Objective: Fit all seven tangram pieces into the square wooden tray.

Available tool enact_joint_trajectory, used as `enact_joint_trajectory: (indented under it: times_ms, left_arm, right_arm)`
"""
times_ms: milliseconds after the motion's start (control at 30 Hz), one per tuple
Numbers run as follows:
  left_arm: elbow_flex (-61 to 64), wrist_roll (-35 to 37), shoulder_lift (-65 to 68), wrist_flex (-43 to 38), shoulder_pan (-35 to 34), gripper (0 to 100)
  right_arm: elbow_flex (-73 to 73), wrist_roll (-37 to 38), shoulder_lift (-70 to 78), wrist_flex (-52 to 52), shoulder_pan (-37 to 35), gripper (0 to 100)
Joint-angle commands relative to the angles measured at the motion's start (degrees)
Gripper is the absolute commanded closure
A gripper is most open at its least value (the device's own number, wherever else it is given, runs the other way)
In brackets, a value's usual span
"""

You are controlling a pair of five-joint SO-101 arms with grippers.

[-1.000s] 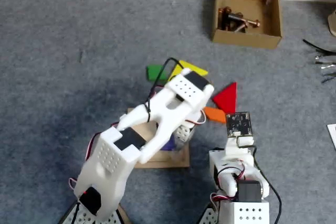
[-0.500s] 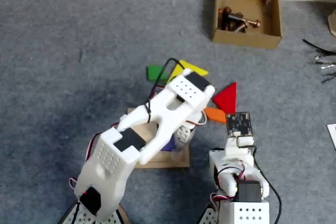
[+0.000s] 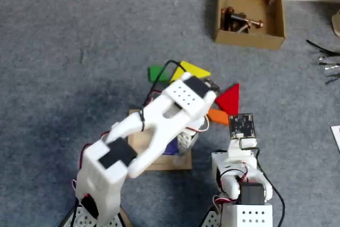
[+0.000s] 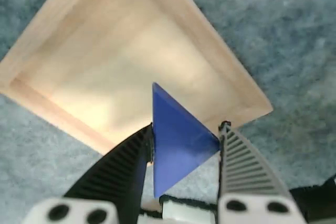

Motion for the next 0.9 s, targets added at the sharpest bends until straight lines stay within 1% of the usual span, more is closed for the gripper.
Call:
enact_joint_trajectory:
  times_ms: [0, 133, 233, 433, 633, 767, 867]
  left_arm:
    - [6.4, 0.3, -9.4, -6.7, 0.4, 100]
    - [12.6, 0.3, -13.4, -13.7, -1.1, 99]
    - [14.8, 0.3, -13.1, -16.2, -1.1, 99]
    - [15.3, 0.3, -11.5, -16.5, -2.3, 99]
    - [15.3, 0.3, -11.3, -16.1, -2.0, 99]
    - [15.4, 0.4, -10.8, -16.1, -1.9, 90]
    - [15.4, 0.4, -10.6, -16.1, -1.9, 88]
  right_arm:
    - [7.0, -0.3, -0.7, -0.4, -0.4, 99.3]
    - [7.0, -0.3, -0.7, -0.4, -0.4, 99.3]
    - [7.0, -0.3, -0.7, -0.4, -0.4, 99.3]
    - [7.0, -0.3, -0.7, -0.4, -0.4, 99.3]
    - [7.0, -0.3, -0.7, -0.4, -0.4, 99.3]
    - [7.0, -0.3, -0.7, -0.4, -0.4, 99.3]
    - [7.0, -0.3, -0.7, -0.4, -0.4, 99.3]
